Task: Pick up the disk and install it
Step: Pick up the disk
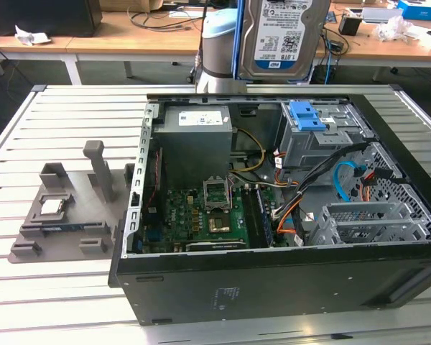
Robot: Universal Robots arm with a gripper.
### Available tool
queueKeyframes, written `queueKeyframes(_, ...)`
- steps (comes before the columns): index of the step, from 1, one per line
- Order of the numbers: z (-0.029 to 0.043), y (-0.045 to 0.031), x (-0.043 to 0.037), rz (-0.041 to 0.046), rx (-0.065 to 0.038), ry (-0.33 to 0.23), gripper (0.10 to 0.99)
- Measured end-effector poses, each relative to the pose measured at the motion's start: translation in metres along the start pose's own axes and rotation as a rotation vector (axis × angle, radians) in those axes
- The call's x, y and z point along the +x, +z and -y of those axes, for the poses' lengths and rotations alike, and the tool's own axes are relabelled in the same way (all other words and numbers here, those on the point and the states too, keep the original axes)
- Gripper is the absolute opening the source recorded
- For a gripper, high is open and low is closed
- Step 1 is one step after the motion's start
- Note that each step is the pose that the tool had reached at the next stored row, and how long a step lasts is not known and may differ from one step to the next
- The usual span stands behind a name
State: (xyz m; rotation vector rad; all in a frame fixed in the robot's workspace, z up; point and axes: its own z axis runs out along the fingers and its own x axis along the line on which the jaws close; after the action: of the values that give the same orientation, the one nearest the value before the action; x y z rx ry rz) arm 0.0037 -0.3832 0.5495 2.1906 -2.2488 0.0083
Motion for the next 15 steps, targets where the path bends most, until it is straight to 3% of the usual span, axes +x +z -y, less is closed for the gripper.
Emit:
queueKeyframes(13, 0.0019, 0.0003, 0.0367, -0.0005, 0.0, 0.0, 0.365)
queueKeyframes(15, 0.0022, 0.0004, 0.0452, -0.0007, 0.0, 0.0, 0.365)
